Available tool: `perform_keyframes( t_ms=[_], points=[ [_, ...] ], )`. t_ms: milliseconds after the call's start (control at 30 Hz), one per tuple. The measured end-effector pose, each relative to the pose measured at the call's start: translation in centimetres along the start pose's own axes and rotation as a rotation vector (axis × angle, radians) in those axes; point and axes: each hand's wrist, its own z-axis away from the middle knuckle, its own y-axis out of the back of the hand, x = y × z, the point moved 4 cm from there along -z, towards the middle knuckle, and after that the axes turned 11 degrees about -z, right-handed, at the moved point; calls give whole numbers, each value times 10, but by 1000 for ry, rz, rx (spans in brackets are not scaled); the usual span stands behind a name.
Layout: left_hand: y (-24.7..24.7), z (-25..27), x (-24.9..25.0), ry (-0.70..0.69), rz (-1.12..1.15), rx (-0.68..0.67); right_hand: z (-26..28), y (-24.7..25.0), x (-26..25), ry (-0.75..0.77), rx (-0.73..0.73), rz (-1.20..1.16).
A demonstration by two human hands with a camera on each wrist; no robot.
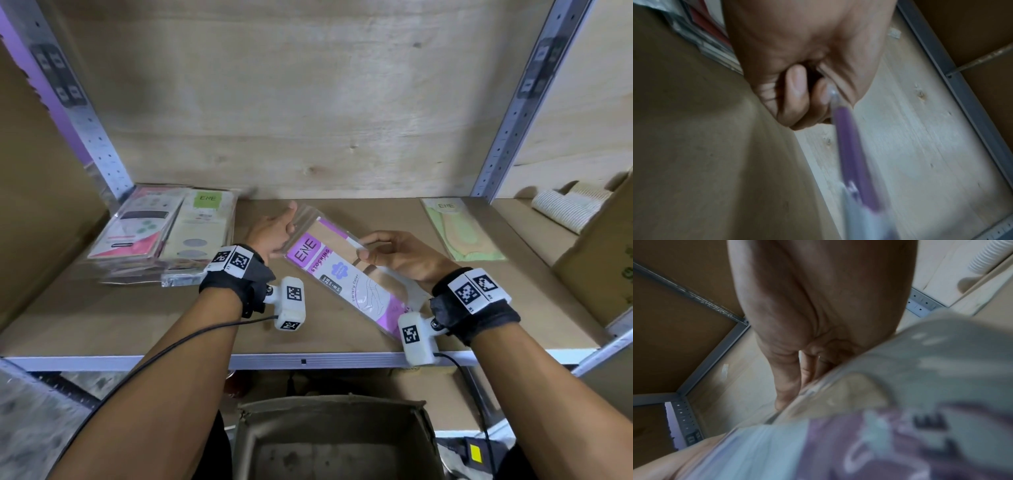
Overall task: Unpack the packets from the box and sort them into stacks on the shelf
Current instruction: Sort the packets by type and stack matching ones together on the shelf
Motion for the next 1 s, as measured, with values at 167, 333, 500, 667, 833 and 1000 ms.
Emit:
perform_keyframes(
  t_ms=[167,333,500,667,833,1000],
  points=[
    [-4,9,3,26,173,-156,4,4,-5,12,13,36],
    [-11,12,-2,102,246,-144,6,4,-8,15,11,33],
    [-14,3,-8,163,336,-168,9,5,-8,5,45,38],
    [-15,-6,-22,291,266,-107,10,11,-6,4,146,-24],
    [-40,5,-16,182,160,-287,6,24,0,-75,339,-228],
    [-74,34,1,-22,-6,-609,1,24,0,-105,396,-285]
  ],
)
